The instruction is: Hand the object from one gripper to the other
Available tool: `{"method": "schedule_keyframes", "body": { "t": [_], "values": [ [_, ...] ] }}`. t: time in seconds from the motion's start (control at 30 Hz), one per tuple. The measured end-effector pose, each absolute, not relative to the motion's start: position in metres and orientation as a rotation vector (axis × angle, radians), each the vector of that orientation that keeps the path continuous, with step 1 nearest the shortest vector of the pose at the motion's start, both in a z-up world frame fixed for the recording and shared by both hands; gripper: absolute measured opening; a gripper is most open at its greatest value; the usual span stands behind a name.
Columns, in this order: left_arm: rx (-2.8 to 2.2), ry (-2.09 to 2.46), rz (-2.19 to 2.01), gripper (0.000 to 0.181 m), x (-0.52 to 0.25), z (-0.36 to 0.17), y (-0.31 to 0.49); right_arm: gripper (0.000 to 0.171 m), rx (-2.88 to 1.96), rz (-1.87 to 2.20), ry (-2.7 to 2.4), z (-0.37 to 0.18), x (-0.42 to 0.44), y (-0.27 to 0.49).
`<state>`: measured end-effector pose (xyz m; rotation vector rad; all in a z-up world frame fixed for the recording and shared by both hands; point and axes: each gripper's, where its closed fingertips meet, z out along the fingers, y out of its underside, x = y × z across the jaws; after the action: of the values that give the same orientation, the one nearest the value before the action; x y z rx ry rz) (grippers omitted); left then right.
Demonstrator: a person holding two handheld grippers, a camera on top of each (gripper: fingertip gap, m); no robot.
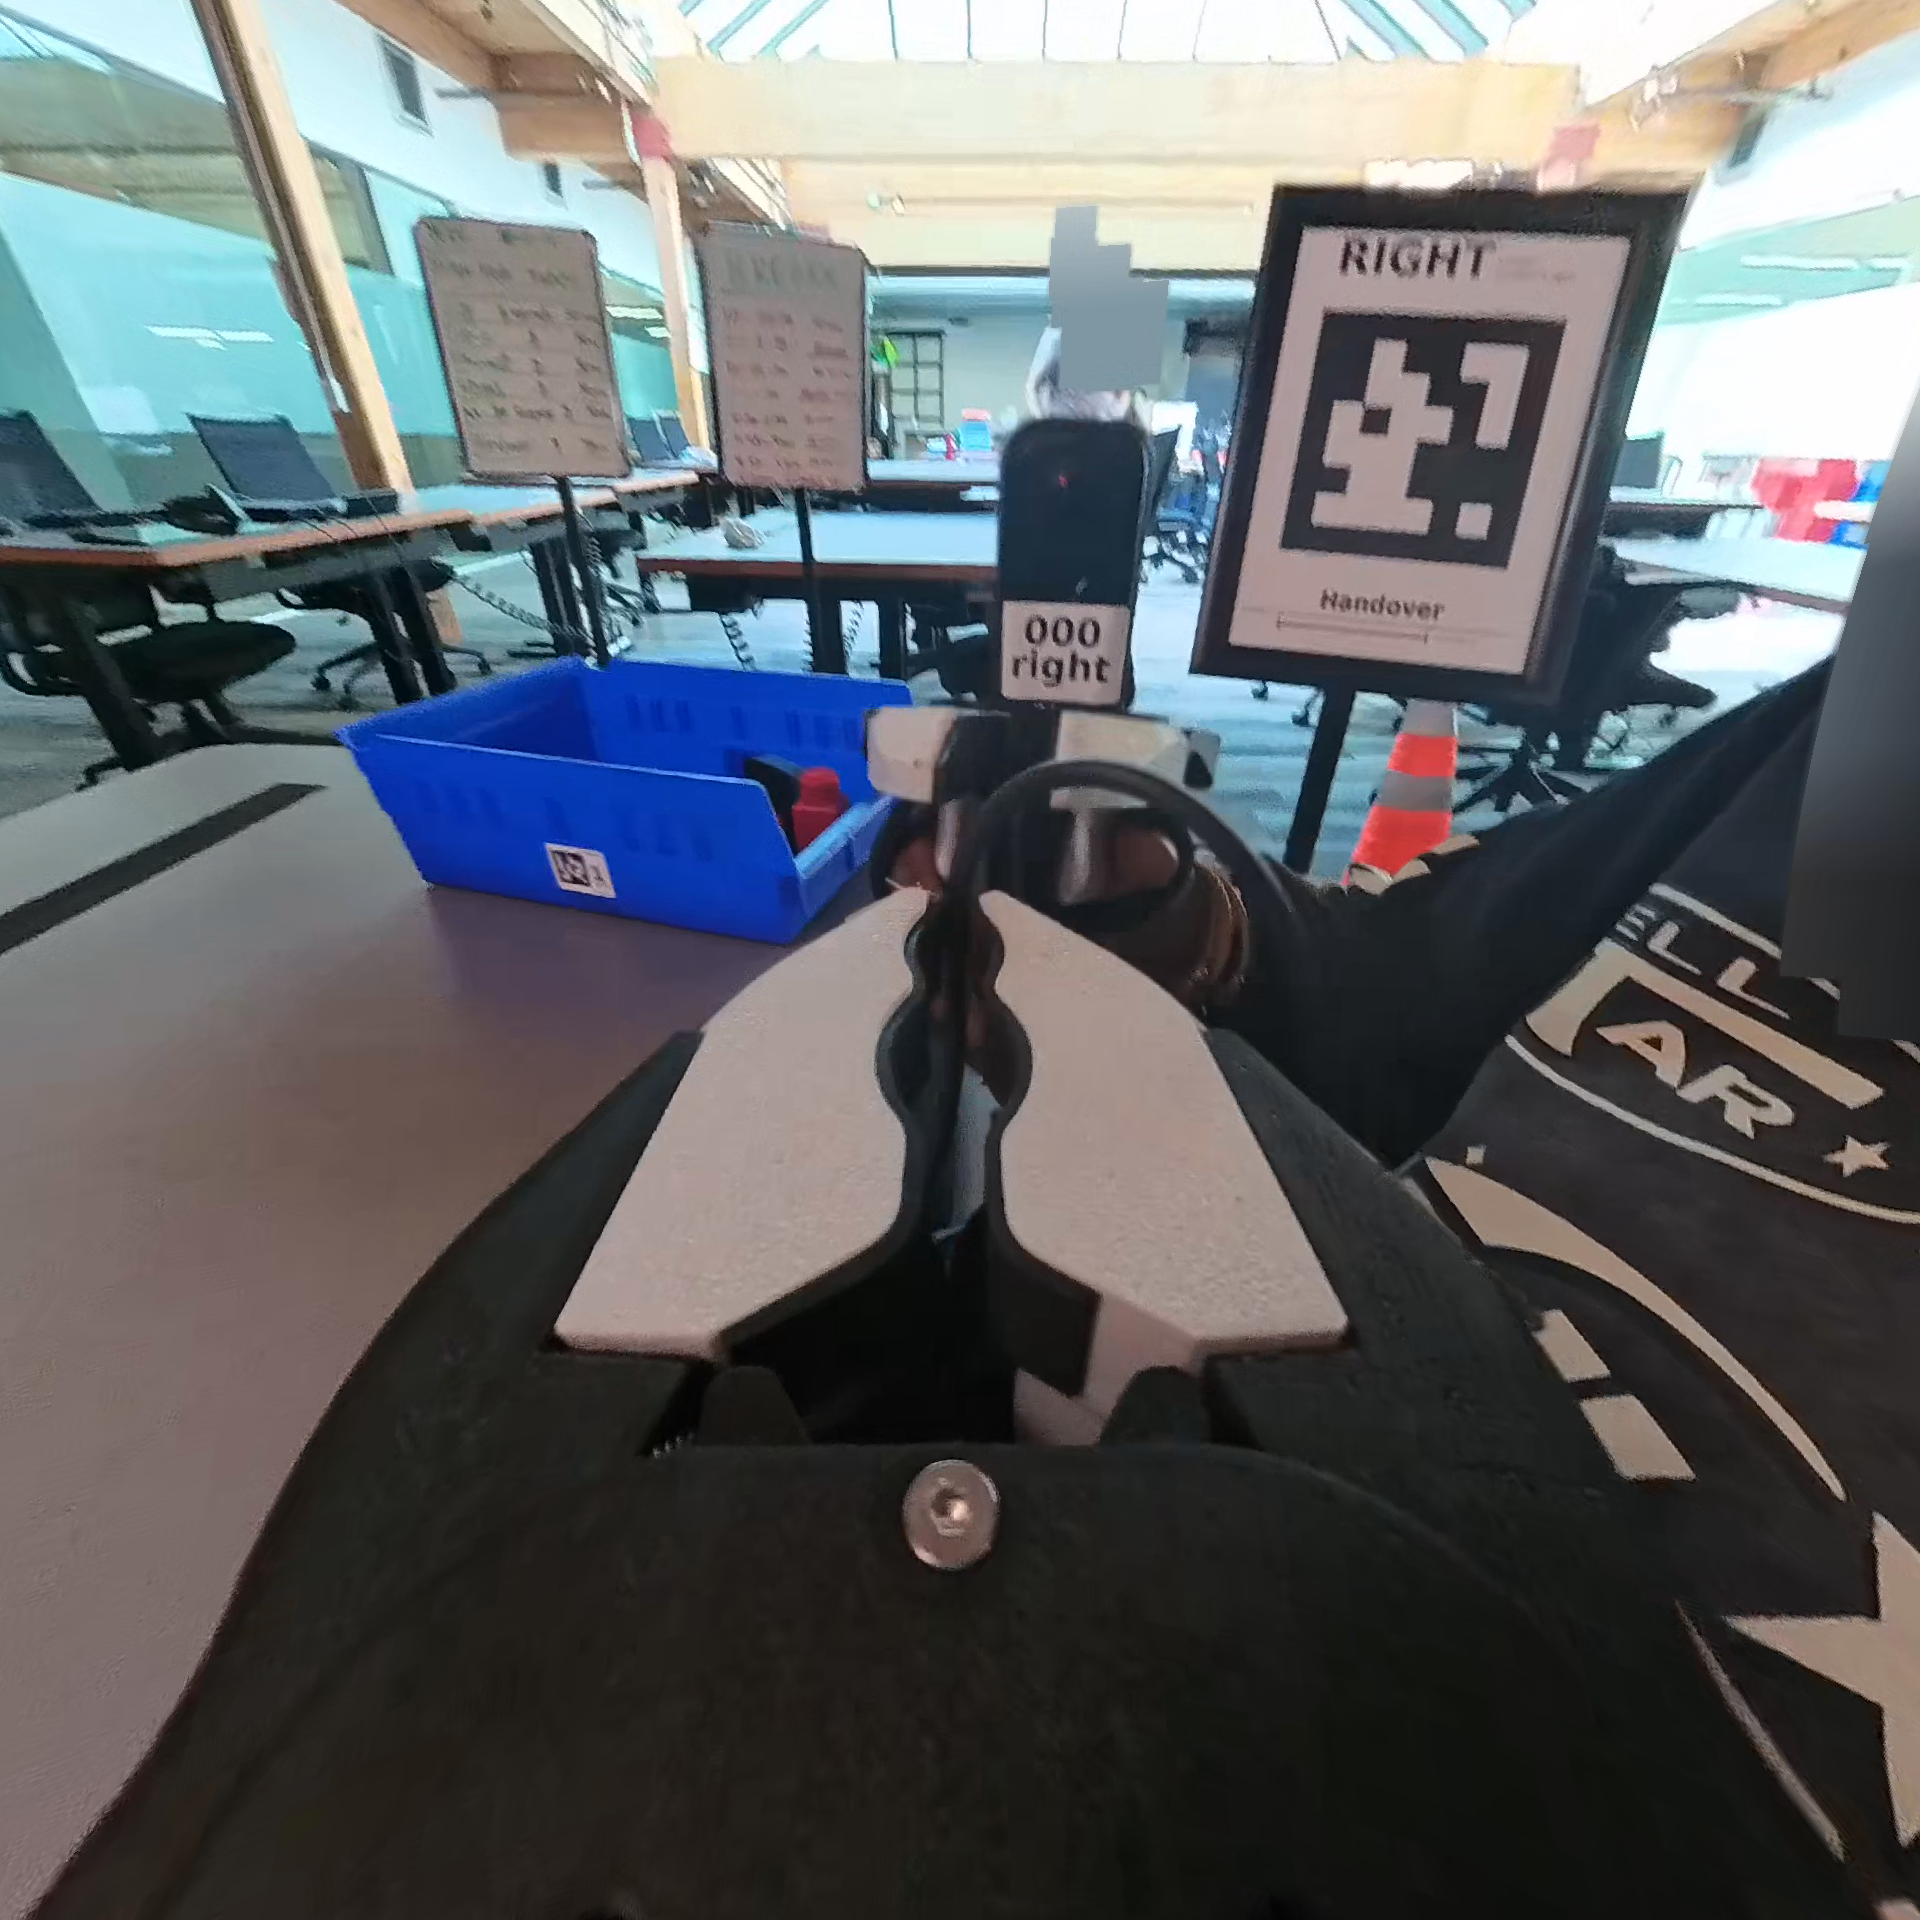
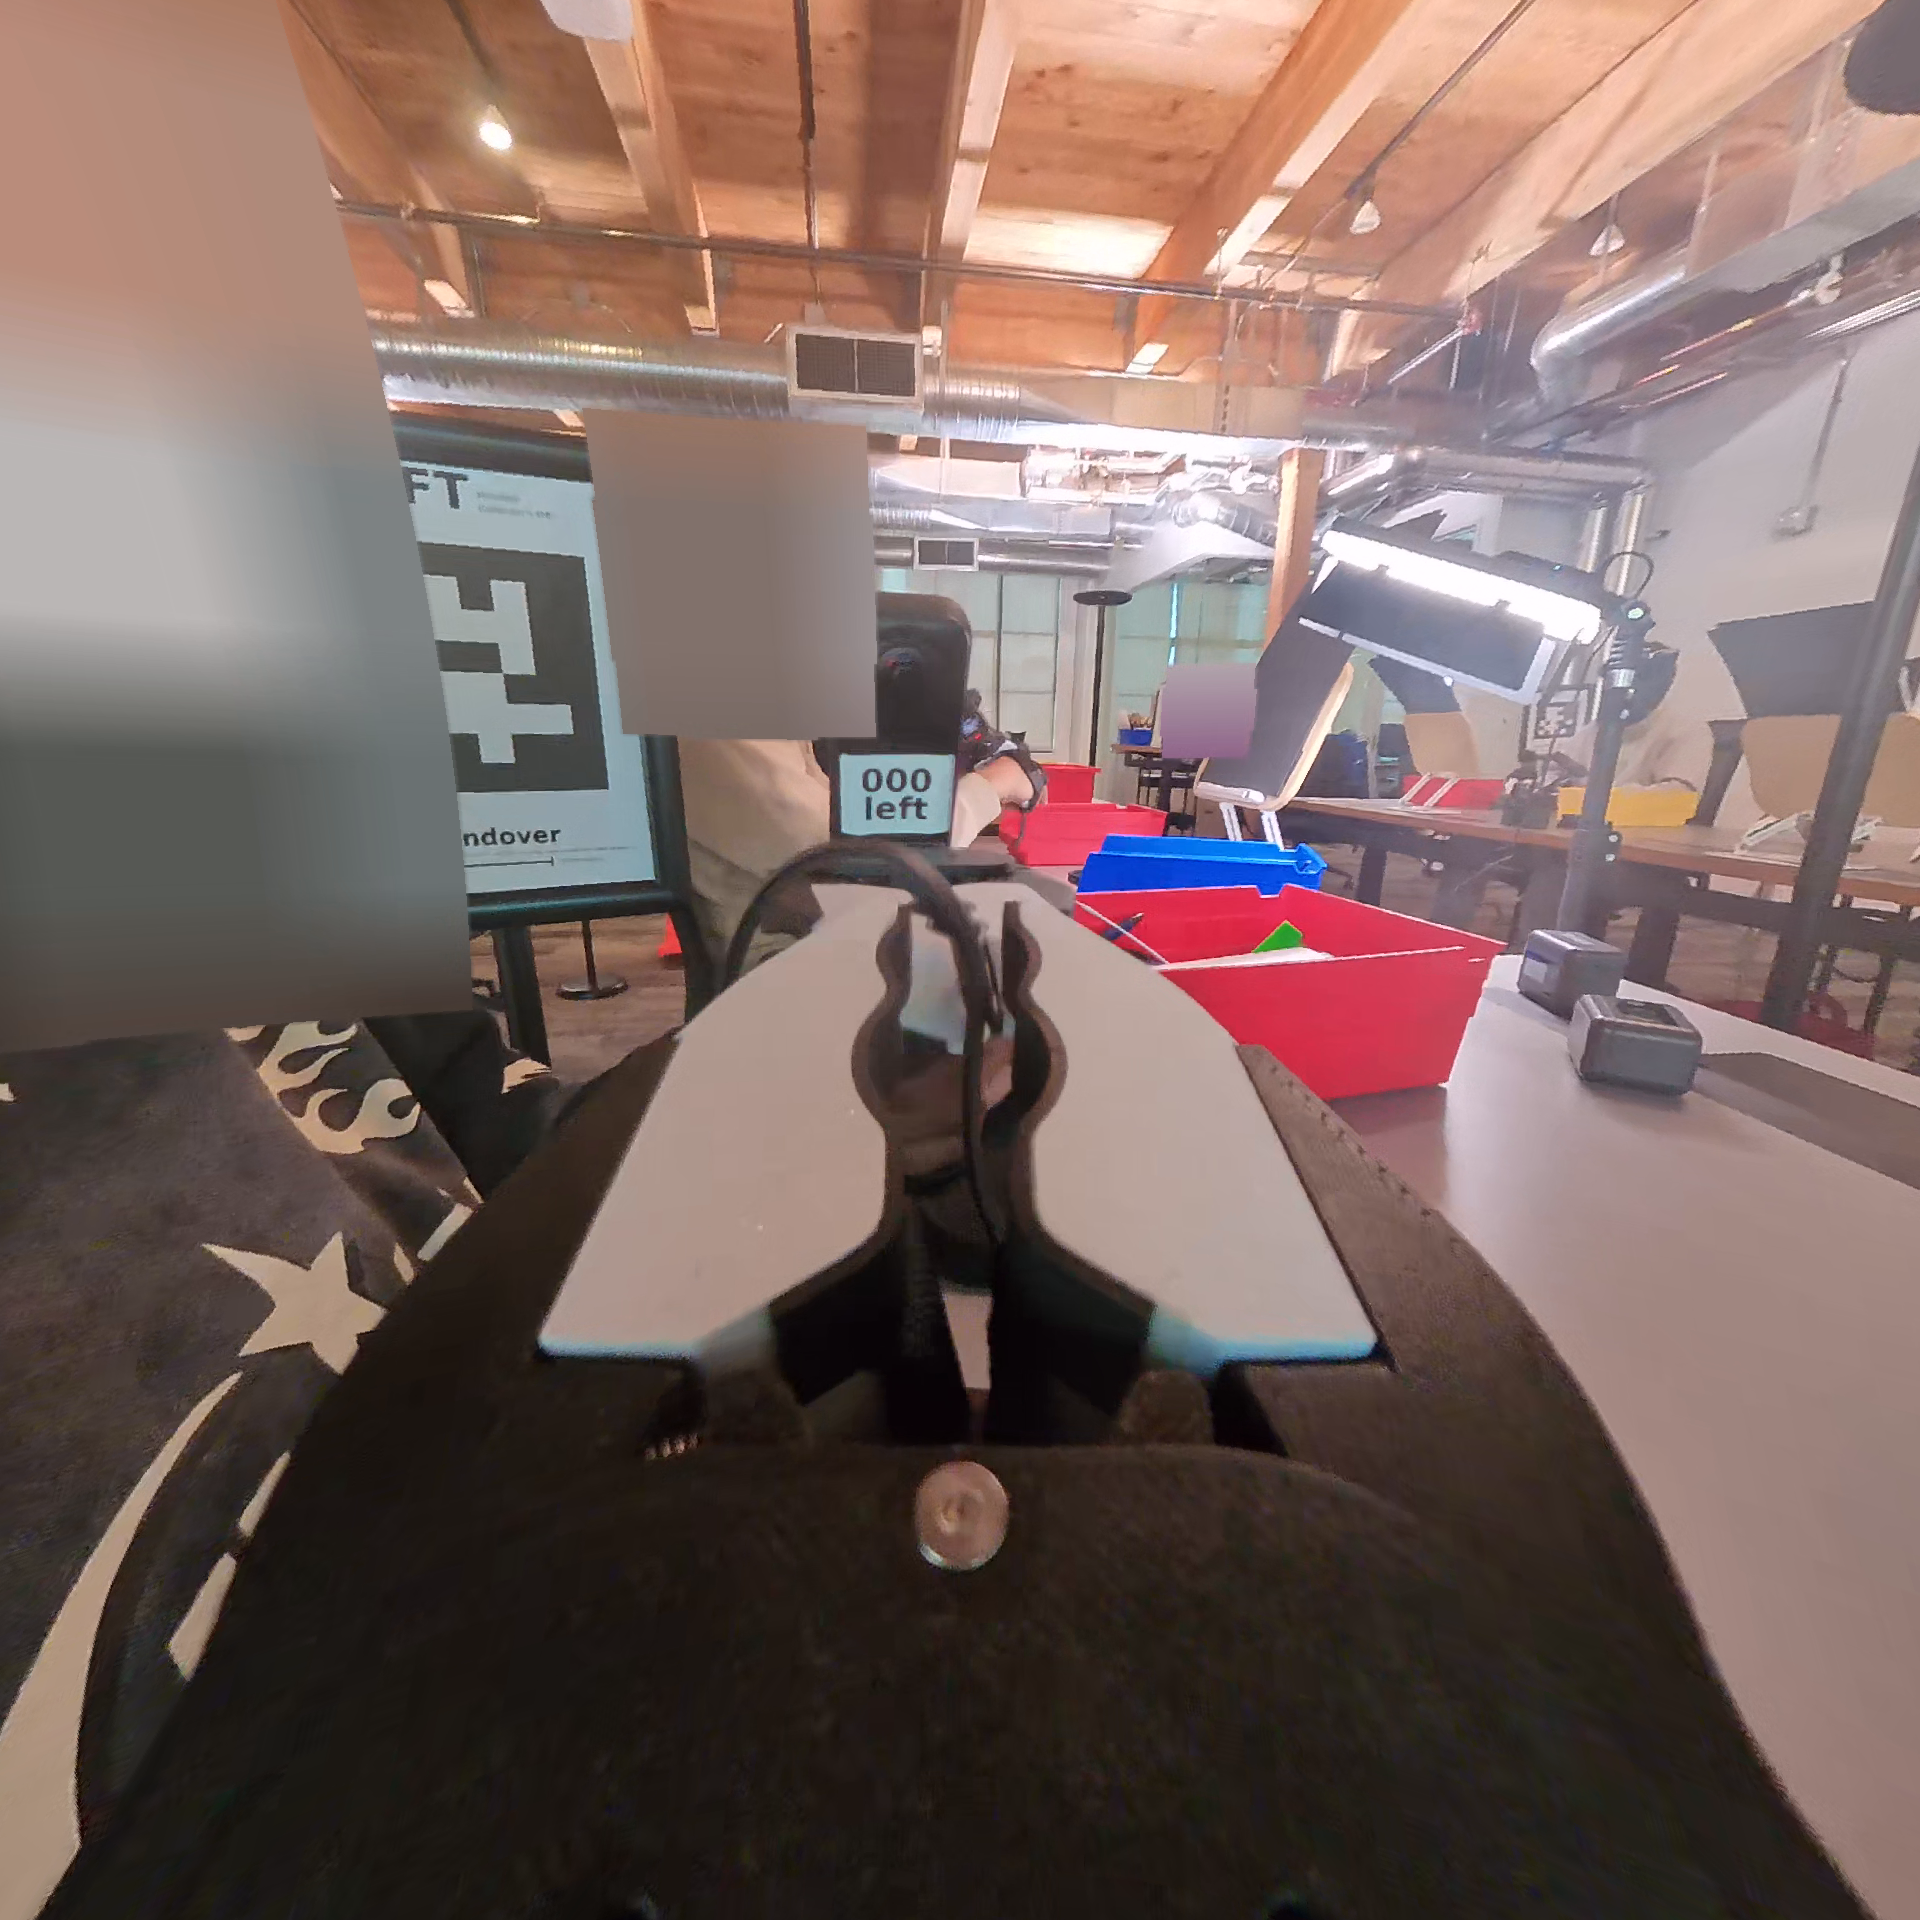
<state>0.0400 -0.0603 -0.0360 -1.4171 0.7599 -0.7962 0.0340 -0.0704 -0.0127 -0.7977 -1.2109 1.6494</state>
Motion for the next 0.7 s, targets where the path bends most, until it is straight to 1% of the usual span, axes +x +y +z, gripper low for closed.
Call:
{"method": "schedule_keyframes", "body": {
  "t": [0.27, 0.33, 0.37, 0.4, 0.5, 0.6, 0.7],
  "values": [
    [-1.316, 0.632, -0.797, 0.004, 0.028, -0.012, -0.06, 0.02, -0.85, 1.478, -1.316, -0.039, 0.016, -0.073],
    [-1.306, 0.633, -0.814, 0.003, 0.032, -0.011, -0.062, 0.016, -0.843, 1.434, -1.334, -0.043, 0.013, -0.076],
    [-1.303, 0.639, -0.825, 0.003, 0.034, -0.011, -0.063, 0.012, -0.839, 1.415, -1.341, -0.044, 0.012, -0.076],
    [-1.298, 0.645, -0.834, 0.003, 0.036, -0.01, -0.065, 0.005, -0.832, 1.406, -1.348, -0.044, 0.012, -0.077],
    [-1.276, 0.673, -0.835, 0.004, 0.037, -0.009, -0.069, 0.004, -0.838, 1.436, -1.368, -0.042, 0.016, -0.078],
    [-1.293, 0.713, -0.826, 0.016, 0.034, -0.012, -0.071, 0.004, -0.819, 1.508, -1.311, -0.03, 0.023, -0.075],
    [-1.32, 0.714, -0.814, 0.018, 0.03, -0.017, -0.067, 0.004, -0.798, 1.57, -1.255, -0.019, 0.029, -0.072]
  ]
}}
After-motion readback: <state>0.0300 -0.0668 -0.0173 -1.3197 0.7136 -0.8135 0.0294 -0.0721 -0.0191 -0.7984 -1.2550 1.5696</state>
